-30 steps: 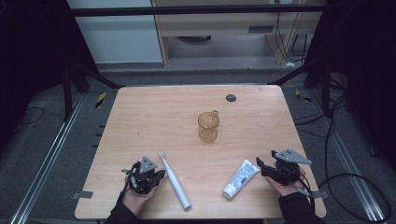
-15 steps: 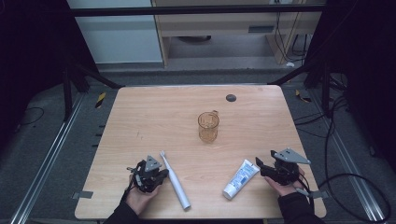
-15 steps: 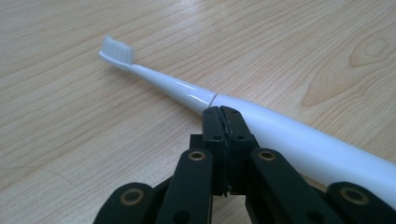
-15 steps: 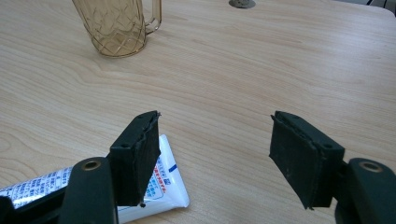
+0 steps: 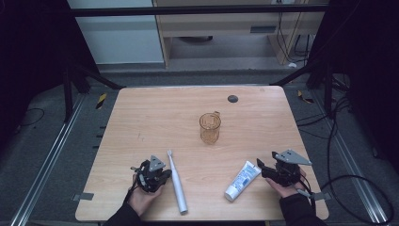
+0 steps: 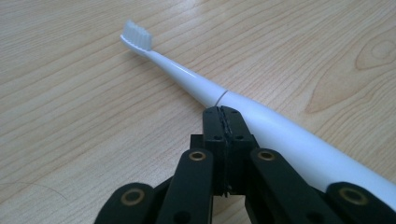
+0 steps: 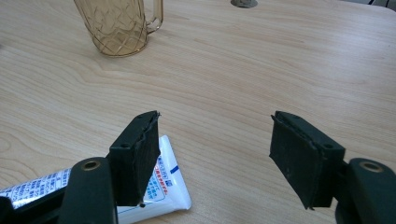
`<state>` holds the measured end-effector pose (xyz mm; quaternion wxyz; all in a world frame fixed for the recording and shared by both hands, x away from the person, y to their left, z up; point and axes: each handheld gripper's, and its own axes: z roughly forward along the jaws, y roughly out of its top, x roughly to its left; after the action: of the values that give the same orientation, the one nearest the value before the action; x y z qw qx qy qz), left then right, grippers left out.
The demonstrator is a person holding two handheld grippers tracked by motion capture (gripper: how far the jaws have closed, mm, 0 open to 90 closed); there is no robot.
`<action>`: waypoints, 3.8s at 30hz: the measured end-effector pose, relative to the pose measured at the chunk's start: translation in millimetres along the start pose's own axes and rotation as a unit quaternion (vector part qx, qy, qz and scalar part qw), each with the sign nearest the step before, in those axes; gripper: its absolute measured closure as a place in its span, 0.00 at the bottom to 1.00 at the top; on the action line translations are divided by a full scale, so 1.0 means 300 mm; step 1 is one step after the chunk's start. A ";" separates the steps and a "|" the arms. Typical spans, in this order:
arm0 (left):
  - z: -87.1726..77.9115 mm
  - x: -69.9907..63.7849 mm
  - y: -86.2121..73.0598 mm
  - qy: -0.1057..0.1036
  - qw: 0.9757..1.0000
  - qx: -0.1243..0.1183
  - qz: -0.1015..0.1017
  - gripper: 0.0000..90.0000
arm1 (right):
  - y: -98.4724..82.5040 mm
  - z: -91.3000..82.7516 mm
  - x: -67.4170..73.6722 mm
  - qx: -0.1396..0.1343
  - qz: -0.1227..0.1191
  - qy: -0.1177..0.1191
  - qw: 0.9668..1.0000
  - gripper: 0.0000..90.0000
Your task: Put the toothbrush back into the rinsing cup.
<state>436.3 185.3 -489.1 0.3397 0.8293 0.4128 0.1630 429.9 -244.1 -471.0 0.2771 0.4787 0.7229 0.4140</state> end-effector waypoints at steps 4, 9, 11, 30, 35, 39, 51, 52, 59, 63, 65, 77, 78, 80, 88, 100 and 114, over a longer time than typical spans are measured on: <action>0.004 -0.001 0.005 -0.003 1.000 0.000 -0.001 0.99 | 0.001 0.002 0.001 0.000 0.003 0.001 1.000 0.36; 0.010 -0.005 0.011 -0.006 1.000 0.001 0.002 0.99 | 0.000 0.003 0.001 0.000 0.002 0.002 1.000 0.36; 0.013 -0.008 0.013 -0.006 1.000 0.002 0.003 0.99 | 0.000 0.003 0.001 0.000 0.003 0.002 1.000 0.36; 0.026 -0.022 0.025 -0.013 1.000 0.009 0.011 0.99 | 0.001 0.004 0.002 -0.003 -0.002 0.003 1.000 0.37; 0.027 -0.023 0.026 -0.019 1.000 0.009 0.014 0.99 | 0.001 0.004 0.002 -0.003 -0.003 0.004 1.000 0.37; 0.029 -0.024 0.027 -0.022 1.000 0.010 0.016 0.99 | 0.001 0.004 0.002 -0.003 -0.002 0.004 1.000 0.37; 0.029 -0.032 0.028 -0.025 0.999 0.008 0.020 0.99 | 0.001 0.003 0.002 -0.004 -0.003 0.005 1.000 0.37; 0.028 -0.032 0.028 -0.026 0.999 0.009 0.020 0.99 | 0.001 0.004 0.003 -0.003 -0.004 0.005 1.000 0.37; 0.028 -0.035 0.030 -0.027 0.999 0.008 0.022 0.99 | 0.001 0.004 0.003 -0.003 -0.005 0.005 1.000 0.37; 0.032 -0.037 0.032 -0.029 0.999 0.009 0.024 0.99 | 0.001 0.004 0.004 -0.002 -0.005 0.006 1.000 0.37; 0.034 -0.042 0.033 -0.028 0.999 0.010 0.026 0.99 | 0.001 0.004 0.003 -0.003 -0.005 0.006 1.000 0.37; -0.012 -0.007 0.052 -0.029 0.999 -0.015 0.000 0.90 | 0.000 0.001 -0.001 -0.002 -0.004 0.004 1.000 0.37; -0.020 -0.003 0.056 -0.030 0.999 -0.018 0.000 0.88 | 0.000 -0.001 0.000 -0.002 -0.002 0.005 1.000 0.37; -0.036 0.000 0.065 -0.028 0.999 -0.029 -0.001 0.81 | -0.001 -0.001 -0.002 -0.004 -0.004 0.004 1.000 0.37; -0.068 0.005 0.091 -0.003 0.999 -0.047 -0.010 0.56 | -0.002 -0.007 -0.008 -0.003 0.000 0.002 1.000 0.37; -0.078 -0.040 0.129 0.013 0.999 -0.047 -0.001 0.40 | -0.004 -0.002 -0.005 0.001 -0.003 0.003 1.000 0.37; -0.092 -0.084 0.200 0.016 0.999 -0.048 0.016 0.39 | -0.002 -0.004 -0.006 0.000 0.001 0.004 1.000 0.37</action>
<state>440.1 151.3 -427.2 0.3699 0.8157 0.3964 0.2018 429.4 -246.3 -471.0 0.2740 0.4776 0.7237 0.4161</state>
